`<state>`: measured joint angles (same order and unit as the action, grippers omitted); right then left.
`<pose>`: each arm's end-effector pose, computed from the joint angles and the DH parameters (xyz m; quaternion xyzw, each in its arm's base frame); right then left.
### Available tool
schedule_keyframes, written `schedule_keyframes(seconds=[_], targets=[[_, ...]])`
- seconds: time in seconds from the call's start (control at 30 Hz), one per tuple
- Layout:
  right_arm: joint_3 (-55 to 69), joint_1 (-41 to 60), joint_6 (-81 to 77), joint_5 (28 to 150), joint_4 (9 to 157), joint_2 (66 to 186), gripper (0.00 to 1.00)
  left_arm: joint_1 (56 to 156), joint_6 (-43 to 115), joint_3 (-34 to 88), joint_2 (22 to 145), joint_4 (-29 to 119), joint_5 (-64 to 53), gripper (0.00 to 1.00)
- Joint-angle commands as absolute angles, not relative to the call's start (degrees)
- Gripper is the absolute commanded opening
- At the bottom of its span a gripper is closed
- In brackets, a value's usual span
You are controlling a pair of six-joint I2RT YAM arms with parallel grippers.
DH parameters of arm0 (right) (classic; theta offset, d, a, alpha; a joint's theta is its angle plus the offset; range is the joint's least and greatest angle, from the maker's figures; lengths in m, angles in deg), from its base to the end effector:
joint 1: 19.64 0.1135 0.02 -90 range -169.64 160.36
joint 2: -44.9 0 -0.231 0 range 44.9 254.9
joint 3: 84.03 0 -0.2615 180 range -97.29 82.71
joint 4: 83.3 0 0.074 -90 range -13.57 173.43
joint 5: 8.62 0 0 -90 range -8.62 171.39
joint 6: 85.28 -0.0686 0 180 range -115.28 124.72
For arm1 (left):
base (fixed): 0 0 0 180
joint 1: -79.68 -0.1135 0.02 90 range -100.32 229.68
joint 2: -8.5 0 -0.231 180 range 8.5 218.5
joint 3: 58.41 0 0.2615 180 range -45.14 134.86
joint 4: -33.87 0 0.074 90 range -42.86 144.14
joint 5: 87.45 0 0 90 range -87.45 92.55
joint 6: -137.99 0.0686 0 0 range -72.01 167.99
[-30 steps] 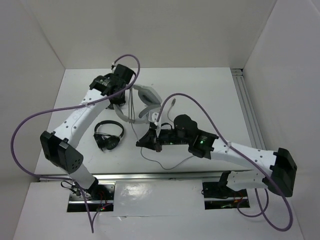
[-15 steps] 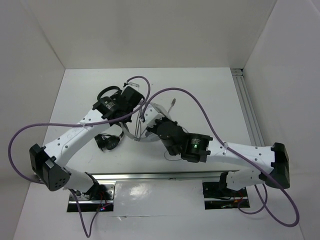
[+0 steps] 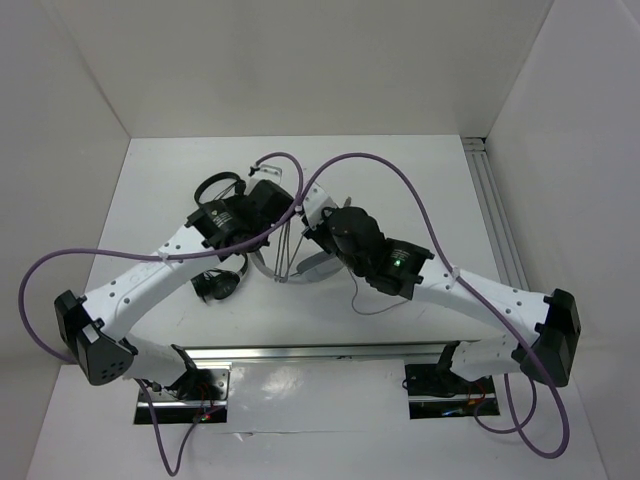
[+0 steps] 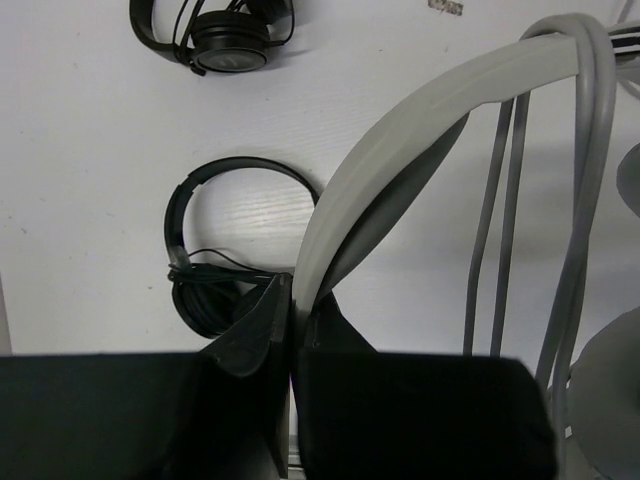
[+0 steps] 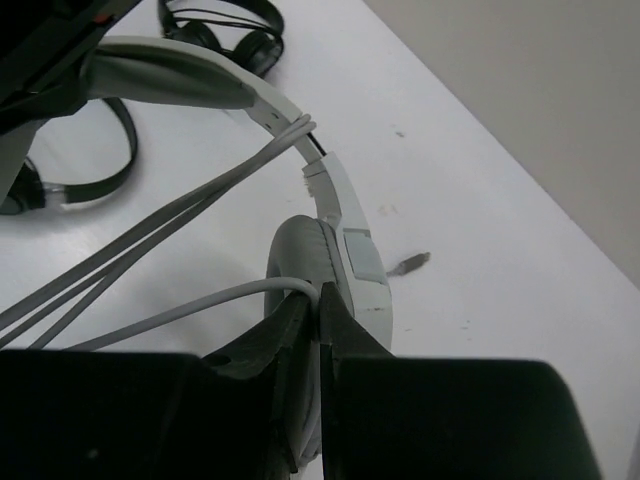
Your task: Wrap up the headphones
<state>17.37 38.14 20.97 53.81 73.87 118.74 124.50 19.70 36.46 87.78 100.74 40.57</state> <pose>0.2105 0.2745 0.3153 -0.3615 0.7119 0.0219 0.6017 0.2490 -0.1878 0.3108 0.0214 0.8983 0.0602 0.4348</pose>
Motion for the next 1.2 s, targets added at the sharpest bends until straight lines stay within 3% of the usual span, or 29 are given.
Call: schedule_keyframes(seconds=[0.0,0.43,0.6,0.67,0.8,0.93,0.97,1.0,1.17], targets=[[16.5,29.4,7.2,47.6,88.3,118.2,0.12,132.0,22.0,37.0,86.1,114.6,40.7,0.0],[27.1,26.4,-2.8,41.1,104.7,116.8,0.17,134.1,20.1,38.7,88.6,114.1,37.1,0.0],[29.4,26.4,-4.9,42.1,109.9,115.6,0.32,134.7,20.1,38.7,90.0,114.1,37.1,0.0],[30.1,26.4,-5.6,47.2,110.4,114.4,0.32,134.7,20.1,38.7,90.5,114.1,38.3,0.0],[30.6,25.9,-3.5,50.4,113.1,114.4,0.21,134.2,19.6,39.3,91.0,113.6,37.8,0.0],[30.6,25.3,-2.9,50.8,112.1,115.7,0.16,134.2,20.7,40.8,90.5,113.6,36.5,0.0],[31.3,24.6,-2.9,51.8,112.1,115.7,0.05,134.2,20.7,41.4,90.5,113.6,36.5,0.0],[32.5,24.0,-2.9,53.4,113.0,115.7,0.01,134.2,20.7,41.4,89.7,113.0,35.6,0.0],[35.2,18.9,-6.6,59.0,115.2,115.6,0.0,134.2,21.2,42.7,87.1,113.6,32.8,0.0]])
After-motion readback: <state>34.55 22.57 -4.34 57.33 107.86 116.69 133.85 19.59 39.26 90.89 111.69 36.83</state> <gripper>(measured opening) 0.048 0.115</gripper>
